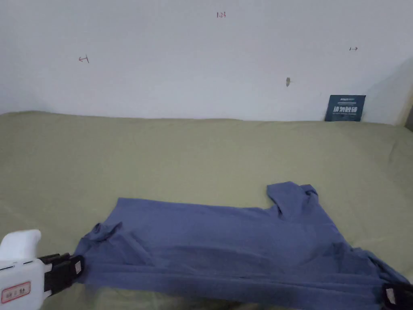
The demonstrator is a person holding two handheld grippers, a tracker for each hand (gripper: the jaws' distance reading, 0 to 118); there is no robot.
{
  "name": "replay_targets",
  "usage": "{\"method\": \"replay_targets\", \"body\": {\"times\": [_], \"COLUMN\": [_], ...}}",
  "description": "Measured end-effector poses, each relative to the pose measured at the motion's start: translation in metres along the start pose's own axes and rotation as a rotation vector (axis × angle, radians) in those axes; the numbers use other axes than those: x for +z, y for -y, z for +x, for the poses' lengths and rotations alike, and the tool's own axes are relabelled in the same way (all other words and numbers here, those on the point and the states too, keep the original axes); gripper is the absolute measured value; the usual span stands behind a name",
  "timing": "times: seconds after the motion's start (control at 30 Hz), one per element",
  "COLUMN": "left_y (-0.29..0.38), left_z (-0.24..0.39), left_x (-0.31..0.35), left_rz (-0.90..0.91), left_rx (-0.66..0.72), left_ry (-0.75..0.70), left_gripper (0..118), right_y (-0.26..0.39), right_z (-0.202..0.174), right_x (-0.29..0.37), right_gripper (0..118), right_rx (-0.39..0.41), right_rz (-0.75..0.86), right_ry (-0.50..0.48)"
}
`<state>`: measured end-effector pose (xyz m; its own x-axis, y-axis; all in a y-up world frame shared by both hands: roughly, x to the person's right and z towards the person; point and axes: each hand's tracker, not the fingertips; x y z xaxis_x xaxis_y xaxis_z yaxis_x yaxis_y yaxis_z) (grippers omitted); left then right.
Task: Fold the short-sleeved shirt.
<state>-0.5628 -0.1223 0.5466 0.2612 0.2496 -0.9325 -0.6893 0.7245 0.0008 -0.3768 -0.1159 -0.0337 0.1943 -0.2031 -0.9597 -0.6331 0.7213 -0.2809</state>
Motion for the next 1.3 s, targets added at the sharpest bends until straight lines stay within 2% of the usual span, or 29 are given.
{"method": "replay_targets", "body": {"times": [0.13,0.27,0.33,0.47,0.53,0.57,0.6,0.63,0.67,0.7,0.8,0.93,1.0,1.03,1.07,1.1,1.13,1.17,1.23,1.3], "left_y": [0.054,0.112,0.132,0.153,0.156,0.155,0.153,0.15,0.146,0.14,0.114,0.085,0.077,0.075,0.068,0.065,0.063,0.061,0.057,0.054], "left_z": [-0.001,0.007,0.003,-0.009,-0.01,-0.009,-0.006,-0.001,-0.006,-0.002,0.029,0.073,0.099,0.109,0.135,0.147,0.155,0.161,0.172,0.179], "left_x": [0.032,0.048,0.049,0.05,0.053,0.055,0.057,0.063,0.07,0.081,0.133,0.159,0.156,0.153,0.151,0.145,0.139,0.133,0.125,0.116], "left_rz": [-0.062,-0.159,-0.2,-0.183,-0.174,-0.173,-0.173,-0.166,-0.135,-0.079,0.178,0.425,0.513,0.543,0.55,0.551,0.541,0.536,0.532,0.514], "left_rx": [0.061,0.093,0.156,0.218,0.274,0.276,0.271,0.263,0.24,0.226,0.125,-0.043,-0.12,-0.166,-0.192,-0.214,-0.224,-0.206,-0.199,-0.182], "left_ry": [0.029,0.008,0.008,-0.002,0.021,0.031,0.031,0.027,0.004,0.003,-0.02,-0.077,-0.136,-0.164,-0.212,-0.235,-0.238,-0.218,-0.216,-0.183], "left_gripper": [9,9,9,9,10,15,28,59,82,92,93,92,91,87,80,62,19,0,0,0], "right_y": [0.022,0.06,0.076,0.1,0.104,0.106,0.104,0.1,0.094,0.084,0.058,0.035,0.031,0.029,0.026,0.024,0.022,0.024,0.024,0.027], "right_z": [0.021,0.032,0.039,0.051,0.052,0.055,0.054,0.052,0.048,0.039,0.013,-0.022,-0.032,-0.039,-0.048,-0.054,-0.058,-0.063,-0.066,-0.072], "right_x": [0.016,0.012,0.005,0.003,0.003,0.004,0.007,0.011,0.02,0.038,0.089,0.127,0.124,0.121,0.117,0.109,0.1,0.097,0.087,0.081], "right_gripper": [6,6,6,6,10,24,49,85,88,82,82,83,82,76,61,32,0,0,0,0], "right_rx": [0.012,0.076,0.069,0.078,0.047,0.046,0.044,0.045,0.067,0.101,0.194,0.192,0.203,0.208,0.209,0.222,0.227,0.234,0.209,0.199], "right_rz": [-0.1,-0.244,-0.327,-0.318,-0.294,-0.29,-0.287,-0.292,-0.301,-0.275,-0.01,0.402,0.53,0.56,0.559,0.55,0.529,0.556,0.512,0.503], "right_ry": [-0.04,-0.004,-0.022,-0.033,-0.039,-0.049,-0.055,-0.06,-0.037,-0.008,0.055,0.03,0.054,0.083,0.125,0.155,0.187,0.219,0.137,0.152]}}
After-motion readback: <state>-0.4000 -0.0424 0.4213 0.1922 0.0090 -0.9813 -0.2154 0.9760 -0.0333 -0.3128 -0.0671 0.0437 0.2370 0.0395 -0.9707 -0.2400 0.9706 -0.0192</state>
